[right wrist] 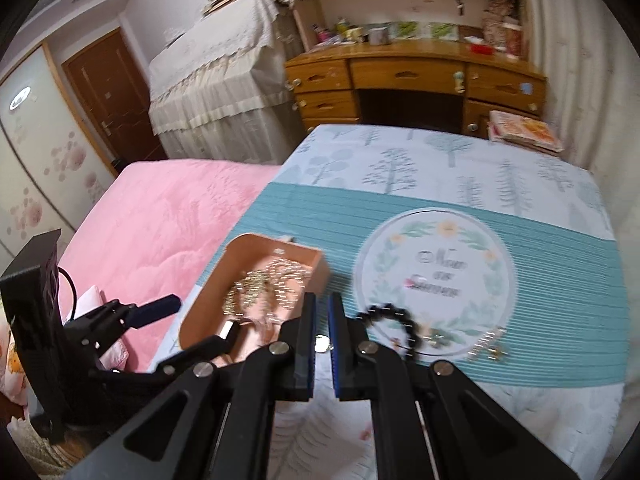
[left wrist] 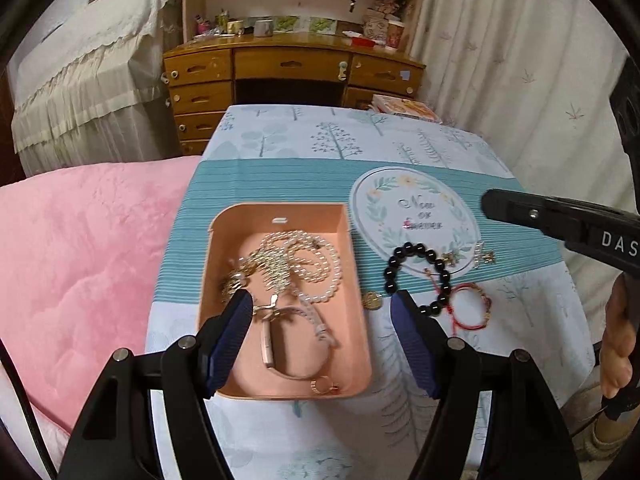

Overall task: Organize jewelry
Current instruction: 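Grasp the black bead bracelet with the left tool while the right tool grasps the red string bracelet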

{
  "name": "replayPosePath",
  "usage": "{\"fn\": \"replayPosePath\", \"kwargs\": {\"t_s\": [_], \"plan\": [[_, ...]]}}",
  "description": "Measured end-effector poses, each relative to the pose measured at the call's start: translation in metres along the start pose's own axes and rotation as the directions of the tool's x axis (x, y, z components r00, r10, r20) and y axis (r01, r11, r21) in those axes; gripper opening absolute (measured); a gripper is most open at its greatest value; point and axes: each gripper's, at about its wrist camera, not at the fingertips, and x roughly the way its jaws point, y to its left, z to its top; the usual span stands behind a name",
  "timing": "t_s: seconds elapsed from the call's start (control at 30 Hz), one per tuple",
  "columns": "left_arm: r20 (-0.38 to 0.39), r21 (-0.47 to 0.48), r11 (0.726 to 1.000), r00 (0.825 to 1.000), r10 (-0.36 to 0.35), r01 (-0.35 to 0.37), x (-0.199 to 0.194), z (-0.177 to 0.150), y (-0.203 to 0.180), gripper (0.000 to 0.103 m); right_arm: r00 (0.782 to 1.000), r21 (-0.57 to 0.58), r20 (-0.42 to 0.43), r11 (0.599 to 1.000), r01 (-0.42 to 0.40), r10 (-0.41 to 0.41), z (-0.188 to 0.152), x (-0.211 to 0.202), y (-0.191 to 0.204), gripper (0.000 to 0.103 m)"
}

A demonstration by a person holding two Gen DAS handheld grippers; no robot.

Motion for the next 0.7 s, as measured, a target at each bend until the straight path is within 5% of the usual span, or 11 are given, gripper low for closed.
{"fn": "replayPosePath", "kwargs": {"t_s": [0.37, 0.53, 0.7], "plan": [[-0.017, 0.061, 0.997, 0.999, -0.04, 0.041, 0.007, 0.023, -0.048, 0.07, 0.997, 0.094, 0.028, 0.993, 0.064, -0.067, -0.01, -0.036, -0.063, 0.006], [-0.104, 0.056, 0.994, 0.991, -0.086, 0.092, 0.035, 0.033, -0.07, 0.07, 0.999, 0.162, 0.014, 0.986, 0.042, -0.045, -0.02, -0.034, -0.093, 0.032], [-0.213, -0.017, 0.988, 0.965, -0.154, 0.154, 0.074, 0.04, -0.085, 0.068, 1.0, 0.198, -0.01, 0.98, 0.024, -0.023, -0.033, -0.024, -0.109, 0.032]]}}
